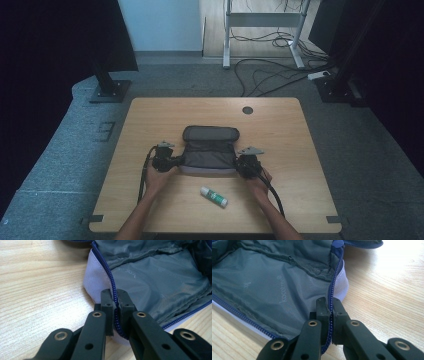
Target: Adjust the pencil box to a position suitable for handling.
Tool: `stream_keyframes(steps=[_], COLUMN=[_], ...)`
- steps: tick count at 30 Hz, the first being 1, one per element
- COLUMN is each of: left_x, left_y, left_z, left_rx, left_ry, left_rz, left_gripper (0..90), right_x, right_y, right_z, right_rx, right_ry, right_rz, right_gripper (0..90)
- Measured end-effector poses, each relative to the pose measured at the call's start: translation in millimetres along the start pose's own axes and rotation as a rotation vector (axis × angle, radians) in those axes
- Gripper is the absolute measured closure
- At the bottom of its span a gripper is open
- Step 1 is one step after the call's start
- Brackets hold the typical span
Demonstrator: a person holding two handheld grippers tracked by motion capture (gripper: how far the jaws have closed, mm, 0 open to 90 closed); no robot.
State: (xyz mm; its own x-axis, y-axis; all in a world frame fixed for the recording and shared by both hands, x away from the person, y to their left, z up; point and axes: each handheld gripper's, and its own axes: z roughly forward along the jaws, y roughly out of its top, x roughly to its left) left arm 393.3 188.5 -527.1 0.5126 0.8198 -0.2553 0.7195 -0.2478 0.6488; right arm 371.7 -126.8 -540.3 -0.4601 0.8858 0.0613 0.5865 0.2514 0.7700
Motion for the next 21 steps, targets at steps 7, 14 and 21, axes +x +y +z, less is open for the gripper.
stream_keyframes(steps=[7,14,21], left_x=[-0.6,-0.8,-2.2], left_y=[-3.0,-2.2,-0.9], left_z=[-1.8,-4.5,-24.0], left_rx=[-0.003,-0.009,-0.087], left_ry=[-0.012,-0.017,0.018], left_rz=[-0.005,-0.023,-0.018], left_gripper=[83.9,53.9,34.3], right_x=[1.6,-1.5,-4.6], right_y=[-3.2,-2.3,1.4], right_z=[-2.8,-4.9,-21.4], right_rx=[-0.002,-0.036,-0.155], right_ry=[0.001,-0.001,-0.03], right_rz=[-0.011,-0.009,-0.004], right_gripper=[84.6,55.8,42.9])
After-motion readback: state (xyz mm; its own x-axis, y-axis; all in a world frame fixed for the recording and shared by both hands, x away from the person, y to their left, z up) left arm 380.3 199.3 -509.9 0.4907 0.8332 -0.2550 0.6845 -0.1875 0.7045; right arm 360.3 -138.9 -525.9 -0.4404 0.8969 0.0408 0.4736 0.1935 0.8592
